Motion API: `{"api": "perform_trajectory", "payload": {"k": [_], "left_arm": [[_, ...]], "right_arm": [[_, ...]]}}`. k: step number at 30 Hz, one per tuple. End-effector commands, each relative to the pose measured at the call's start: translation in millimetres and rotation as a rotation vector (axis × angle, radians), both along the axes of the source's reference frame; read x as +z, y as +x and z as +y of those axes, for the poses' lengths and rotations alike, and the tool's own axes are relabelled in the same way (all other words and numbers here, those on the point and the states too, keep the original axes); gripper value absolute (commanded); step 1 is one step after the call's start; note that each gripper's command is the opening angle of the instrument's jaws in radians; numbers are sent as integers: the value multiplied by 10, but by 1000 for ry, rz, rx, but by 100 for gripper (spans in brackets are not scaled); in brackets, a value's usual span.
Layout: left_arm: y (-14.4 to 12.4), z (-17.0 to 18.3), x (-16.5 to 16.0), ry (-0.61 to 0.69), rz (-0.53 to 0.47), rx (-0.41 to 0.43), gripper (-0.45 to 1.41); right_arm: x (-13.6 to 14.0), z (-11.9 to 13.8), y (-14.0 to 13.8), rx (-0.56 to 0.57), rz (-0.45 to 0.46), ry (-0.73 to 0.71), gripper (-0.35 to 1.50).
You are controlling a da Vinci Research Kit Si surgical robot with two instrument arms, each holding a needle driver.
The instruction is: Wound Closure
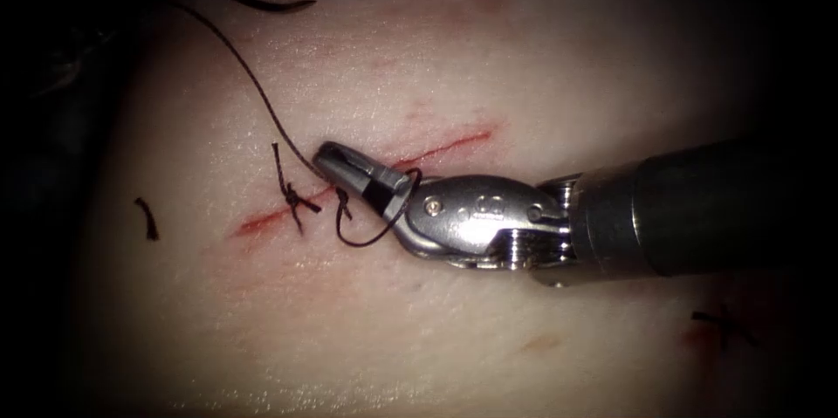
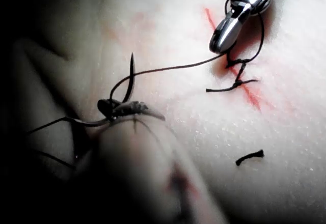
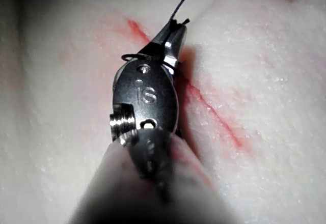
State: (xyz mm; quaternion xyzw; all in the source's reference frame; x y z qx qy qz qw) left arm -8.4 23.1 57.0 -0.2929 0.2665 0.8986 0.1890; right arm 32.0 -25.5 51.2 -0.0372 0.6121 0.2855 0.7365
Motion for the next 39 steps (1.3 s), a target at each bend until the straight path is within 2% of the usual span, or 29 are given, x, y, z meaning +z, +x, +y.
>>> {"api": "perform_trajectory", "payload": {"k": [1, 8, 12, 13, 14, 15, 17, 20, 21, 26, 28, 29, 32, 33, 35, 36, 39], "left_arm": [[0, 8, 3, -5, -5, -8, -45], [52, 39, -3, -22, -18, -88, -45], [87, 46, 7, -42, -5, -141, -45], [96, 47, 9, -63, -6, -188, -45], [96, 47, 9, -63, -6, -188, -45], [107, 49, 9, -85, -7, -253, -45], [120, 50, 10, -105, -8, -331, -45], [126, 51, 11, -115, -5, -372, -45], [128, 54, 14, -114, 5, -414, -45], [130, 61, 19, -94, 25, -445, -45], [135, 67, 23, -71, 24, -492, -45], [141, 70, 26, -70, 36, -558, -45], [146, 73, 28, -95, 21, -599, -45], [151, 78, 31, -124, 15, -645, -45], [159, 83, 35, -151, 11, -678, -45], [164, 85, 37, -186, -15, -740, -45], [175, 87, 38, -223, -63, -817, -45]], "right_arm": [[6, -11, 3, -8, -1, -7, -35], [12, -21, -6, -23, -8, -45, -35], [14, -26, -5, -34, -19, -77, -35], [16, -29, -4, -44, -26, -83, -35], [16, -29, -4, -44, -26, -83, -35], [19, -32, -5, -48, -28, -86, -35], [23, -35, -7, -54, -32, -88, -35], [25, -35, -8, -55, -32, -89, -35], [26, -37, -11, -58, -31, -91, -35], [25, -44, -20, -74, -34, -104, -35], [25, -46, -24, -77, -37, -110, -35], [25, -48, -25, -78, -36, -111, -35], [26, -49, -25, -79, -36, -112, -35], [26, -50, -25, -82, -38, -113, -35], [27, -53, -24, -87, -41, -120, -35], [28, -56, -24, -92, -41, -123, -35], [30, -60, -25, -97, -42, -126, -35]]}}
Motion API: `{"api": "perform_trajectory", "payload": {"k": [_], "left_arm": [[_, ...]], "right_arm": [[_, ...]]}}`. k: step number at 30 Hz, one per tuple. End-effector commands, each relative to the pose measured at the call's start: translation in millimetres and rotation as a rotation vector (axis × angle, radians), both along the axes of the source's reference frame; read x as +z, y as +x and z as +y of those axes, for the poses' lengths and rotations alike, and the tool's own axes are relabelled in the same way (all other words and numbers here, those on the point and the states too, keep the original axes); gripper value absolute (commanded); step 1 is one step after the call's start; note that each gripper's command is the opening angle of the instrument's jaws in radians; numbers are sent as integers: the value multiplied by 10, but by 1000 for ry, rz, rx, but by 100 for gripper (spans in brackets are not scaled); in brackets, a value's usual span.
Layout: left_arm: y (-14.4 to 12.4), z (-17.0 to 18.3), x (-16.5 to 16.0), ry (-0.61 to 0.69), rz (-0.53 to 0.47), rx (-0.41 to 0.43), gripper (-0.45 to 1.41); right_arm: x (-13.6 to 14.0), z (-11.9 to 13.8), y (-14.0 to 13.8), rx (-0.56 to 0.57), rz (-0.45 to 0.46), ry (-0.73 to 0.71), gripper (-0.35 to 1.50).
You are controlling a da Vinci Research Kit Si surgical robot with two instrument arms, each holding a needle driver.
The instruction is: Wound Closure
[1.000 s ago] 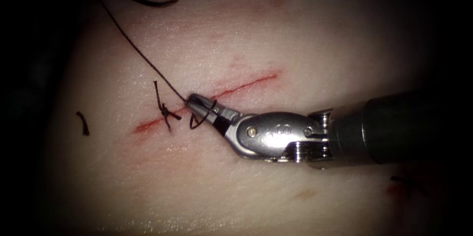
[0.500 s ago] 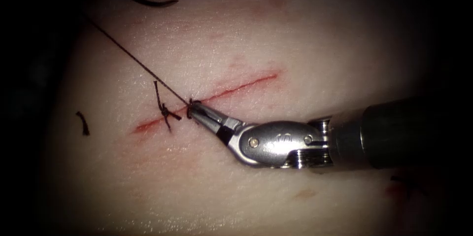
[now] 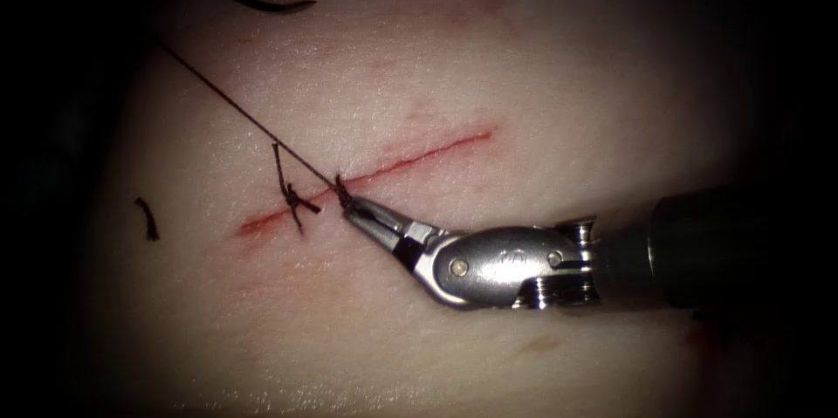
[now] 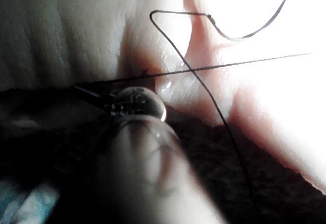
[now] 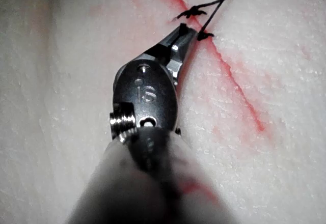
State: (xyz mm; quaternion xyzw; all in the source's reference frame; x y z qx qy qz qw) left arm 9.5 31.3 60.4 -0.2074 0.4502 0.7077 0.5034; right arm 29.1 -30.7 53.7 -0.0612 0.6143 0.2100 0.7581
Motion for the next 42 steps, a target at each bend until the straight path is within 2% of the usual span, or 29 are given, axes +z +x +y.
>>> {"api": "perform_trajectory", "payload": {"k": [1, 3, 8, 16, 22, 29, 30, 31, 38, 39, 42], "left_arm": [[0, 6, 4, -12, -17, -17, -45], [10, 7, 5, -28, -49, -43, -45], [30, 10, 7, -41, -45, -58, -45], [28, 14, 9, -33, -47, -50, -45], [28, 12, 9, -20, -50, -40, -45], [14, -4, -1, 7, -231, 22, -45], [3, -14, -7, 14, -292, 66, -45], [-2, -19, -10, 15, -318, 75, -45], [-53, -59, -40, 2, -448, 150, -45], [-69, -71, -52, -11, -478, 172, -45], [-89, -90, -72, -23, -536, 197, -45]], "right_arm": [[5, -9, 5, -3, 0, 0, -35], [6, -11, 3, -5, 1, -1, -35], [10, -14, -5, -12, -16, -5, -35], [17, -23, -29, -4, -54, -4, -35], [18, -26, -28, 0, -58, -6, -35], [18, -24, -21, -12, -44, -8, -35], [17, -23, -19, -7, -41, 3, 32], [17, -23, -19, -5, -37, 14, 46], [3, -19, -23, -3, -21, 53, 105], [-3, -16, -25, -4, -18, 59, 115], [-10, -14, -28, -6, -14, 65, 116]]}}
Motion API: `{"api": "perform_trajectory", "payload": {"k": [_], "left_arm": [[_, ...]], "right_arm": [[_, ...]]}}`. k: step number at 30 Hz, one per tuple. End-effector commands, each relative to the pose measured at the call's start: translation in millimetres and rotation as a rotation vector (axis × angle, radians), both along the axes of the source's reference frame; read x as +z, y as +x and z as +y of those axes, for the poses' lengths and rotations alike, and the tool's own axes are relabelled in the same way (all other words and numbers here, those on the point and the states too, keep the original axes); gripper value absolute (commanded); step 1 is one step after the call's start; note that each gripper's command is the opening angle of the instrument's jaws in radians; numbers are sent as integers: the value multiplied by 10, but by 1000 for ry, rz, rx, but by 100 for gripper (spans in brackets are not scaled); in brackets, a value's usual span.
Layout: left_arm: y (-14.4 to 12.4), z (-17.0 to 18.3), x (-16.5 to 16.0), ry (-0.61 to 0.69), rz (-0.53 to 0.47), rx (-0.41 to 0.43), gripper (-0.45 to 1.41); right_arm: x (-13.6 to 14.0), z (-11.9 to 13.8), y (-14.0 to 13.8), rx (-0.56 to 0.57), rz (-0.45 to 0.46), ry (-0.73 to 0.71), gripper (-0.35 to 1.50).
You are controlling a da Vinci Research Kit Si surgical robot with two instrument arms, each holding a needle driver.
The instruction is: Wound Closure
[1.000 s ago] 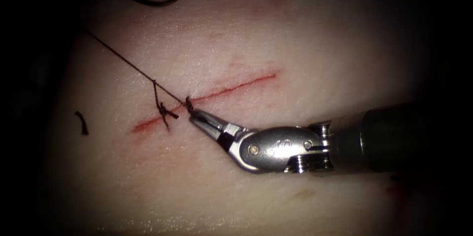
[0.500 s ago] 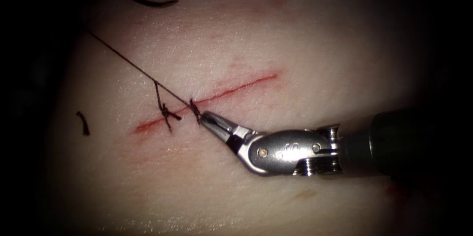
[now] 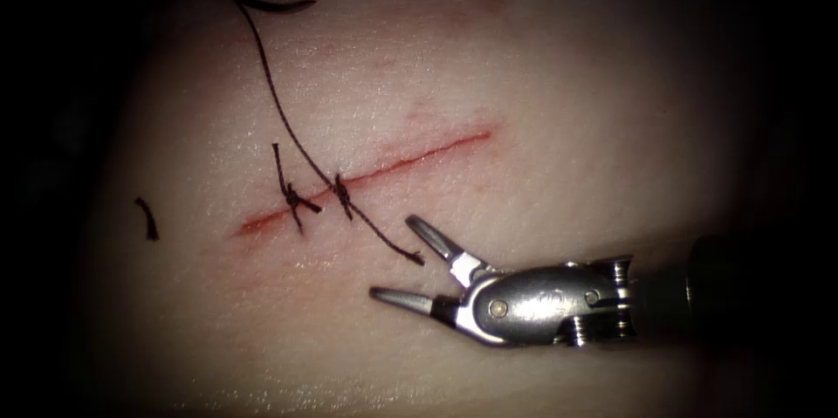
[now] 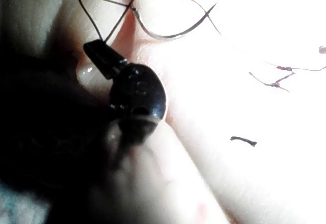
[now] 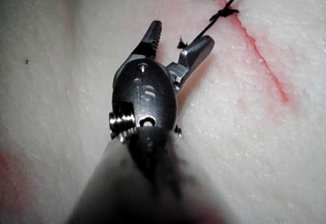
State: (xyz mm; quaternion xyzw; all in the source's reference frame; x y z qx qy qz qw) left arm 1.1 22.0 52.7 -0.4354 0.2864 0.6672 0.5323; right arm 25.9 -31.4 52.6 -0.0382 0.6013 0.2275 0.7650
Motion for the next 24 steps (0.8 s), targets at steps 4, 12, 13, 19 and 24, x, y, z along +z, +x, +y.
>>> {"api": "perform_trajectory", "payload": {"k": [4, 12, 13, 19, 24], "left_arm": [[-30, -28, -34, -32, -103, 51, -45], [-46, -77, -96, -112, -308, 185, -45], [-47, -81, -102, -119, -327, 197, -45], [-64, -100, -138, -131, -403, 214, -45], [-77, -114, -172, -134, -441, 219, -45]], "right_arm": [[-11, 5, -1, -3, 3, 20, 115], [-32, 31, -1, 15, 14, 50, 113], [-33, 34, -1, 18, 13, 53, 113], [-31, 47, 13, 33, -2, 71, 113], [-21, 56, 43, 48, -29, 73, 111]]}}
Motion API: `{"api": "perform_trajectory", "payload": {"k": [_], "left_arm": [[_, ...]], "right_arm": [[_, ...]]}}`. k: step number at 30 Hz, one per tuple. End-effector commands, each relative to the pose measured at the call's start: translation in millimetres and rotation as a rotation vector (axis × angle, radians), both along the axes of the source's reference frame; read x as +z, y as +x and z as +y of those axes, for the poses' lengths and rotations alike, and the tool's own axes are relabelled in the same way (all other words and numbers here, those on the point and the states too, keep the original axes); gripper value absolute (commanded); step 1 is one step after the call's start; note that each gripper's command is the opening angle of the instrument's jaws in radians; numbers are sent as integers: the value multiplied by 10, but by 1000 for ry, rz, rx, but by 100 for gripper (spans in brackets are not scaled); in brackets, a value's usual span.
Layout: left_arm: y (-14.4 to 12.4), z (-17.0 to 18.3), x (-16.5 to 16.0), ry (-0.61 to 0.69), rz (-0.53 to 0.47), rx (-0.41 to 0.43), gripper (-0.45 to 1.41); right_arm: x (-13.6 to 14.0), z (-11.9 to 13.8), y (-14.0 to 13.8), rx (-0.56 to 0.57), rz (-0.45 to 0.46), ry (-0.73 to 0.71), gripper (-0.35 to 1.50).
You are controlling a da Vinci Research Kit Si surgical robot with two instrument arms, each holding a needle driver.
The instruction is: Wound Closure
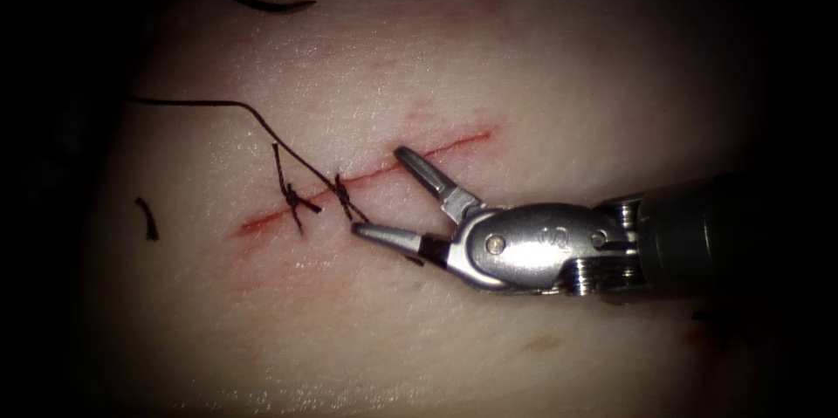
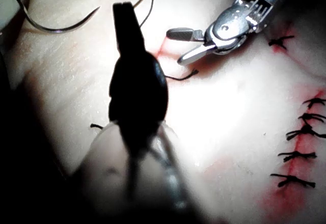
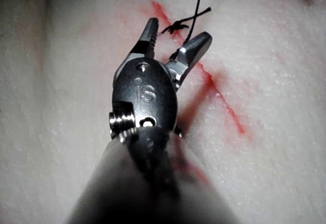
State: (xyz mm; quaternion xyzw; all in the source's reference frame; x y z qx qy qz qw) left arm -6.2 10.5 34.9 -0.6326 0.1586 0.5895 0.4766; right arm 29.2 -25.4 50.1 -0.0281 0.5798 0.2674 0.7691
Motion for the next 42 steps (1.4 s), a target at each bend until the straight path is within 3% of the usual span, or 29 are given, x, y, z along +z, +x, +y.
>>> {"api": "perform_trajectory", "payload": {"k": [1, 12, 24, 36, 42], "left_arm": [[-6, -1, -4, 0, -8, 3, -45], [-31, -16, -44, -6, -31, -3, -45], [-35, -26, -68, -14, -38, 0, -45], [-45, -34, -88, -32, -45, 10, -45], [-48, -38, -94, -40, -45, 13, -45]], "right_arm": [[6, -2, 16, -1, -3, 1, 111], [27, -4, 52, -9, -20, -11, 110], [39, 5, 84, -4, -23, -22, 105], [56, 2, 89, -8, -38, -42, 98], [56, 2, 90, -9, -37, -43, 83]]}}
